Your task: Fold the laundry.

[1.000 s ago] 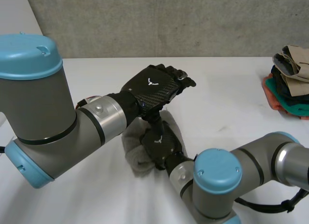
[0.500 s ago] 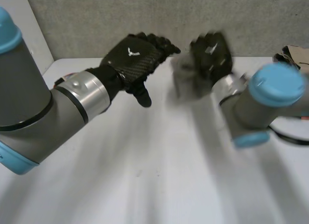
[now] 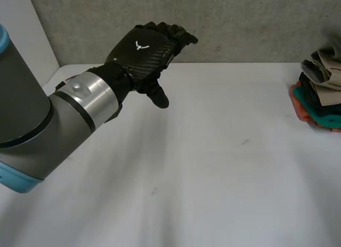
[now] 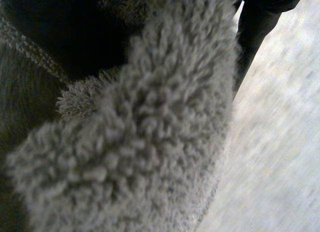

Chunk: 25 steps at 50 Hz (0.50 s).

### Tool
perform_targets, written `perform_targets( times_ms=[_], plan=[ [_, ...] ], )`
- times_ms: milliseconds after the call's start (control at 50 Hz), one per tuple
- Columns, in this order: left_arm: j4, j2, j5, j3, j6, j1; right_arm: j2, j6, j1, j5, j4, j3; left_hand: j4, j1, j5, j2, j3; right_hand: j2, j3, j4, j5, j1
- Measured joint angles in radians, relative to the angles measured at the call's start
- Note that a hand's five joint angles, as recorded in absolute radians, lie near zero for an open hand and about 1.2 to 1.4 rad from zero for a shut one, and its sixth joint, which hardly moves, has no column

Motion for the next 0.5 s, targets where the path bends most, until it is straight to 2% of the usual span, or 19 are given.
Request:
perform_targets(
  times_ms=[80,180,200,240,260,280,300,320,440,500],
  plan=[
    [0.0,-0.003,-0.001,-0.01,0.001,-0.002,0.094,0.046,-0.053,-0.097,-0.04,0.011,0.0,0.0,0.0,0.0,0.0,0.0,0.0,0.0,0.0,0.0],
    [-0.001,-0.002,0.0,-0.025,0.002,-0.01,0.131,0.064,-0.092,-0.177,-0.065,0.058,0.0,0.0,0.0,0.0,0.0,-0.025,-0.033,-0.041,-0.016,-0.002],
    [-0.001,-0.002,0.0,-0.026,0.003,-0.012,0.13,0.065,-0.093,-0.181,-0.066,0.062,0.0,0.0,0.0,0.0,0.0,-0.066,-0.079,-0.093,-0.05,-0.022],
    [-0.001,0.0,0.0,-0.03,0.004,-0.018,0.109,0.069,-0.103,-0.199,-0.074,0.093,0.0,0.0,0.0,0.0,0.0,-0.464,-0.447,-0.464,-0.385,-0.345],
    [-0.001,0.001,0.0,-0.031,0.004,-0.02,0.102,0.069,-0.104,-0.2,-0.075,0.099,0.0,0.0,0.0,0.0,0.0,-0.522,-0.521,-0.541,-0.452,-0.403],
    [0.0,0.002,0.0,-0.032,0.005,-0.024,0.08,0.071,-0.107,-0.201,-0.073,0.114,0.0,0.0,0.0,0.0,0.0,-0.709,-0.706,-0.712,-0.604,-0.586],
    [0.0,0.002,0.0,-0.032,0.006,-0.026,0.073,0.071,-0.107,-0.201,-0.072,0.118,0.0,0.0,0.0,0.0,0.0,-0.758,-0.757,-0.766,-0.651,-0.633],
    [0.0,0.004,0.0,-0.033,0.006,-0.03,0.042,0.073,-0.11,-0.197,-0.065,0.135,0.0,0.0,0.0,0.0,0.0,-0.892,-0.901,-0.935,-0.802,-0.76],
    [-0.001,0.016,0.002,-0.033,0.005,-0.041,-0.082,0.076,-0.113,-0.141,0.087,0.159,0.0,0.0,0.0,0.0,0.0,-0.925,-0.953,-0.993,-0.876,-0.778],
    [-0.001,0.028,0.004,-0.035,0.002,-0.046,-0.164,0.06,-0.122,-0.096,0.27,0.155,0.0,0.0,0.0,0.0,0.0,-0.925,-0.953,-0.993,-0.876,-0.778]
  ],
)
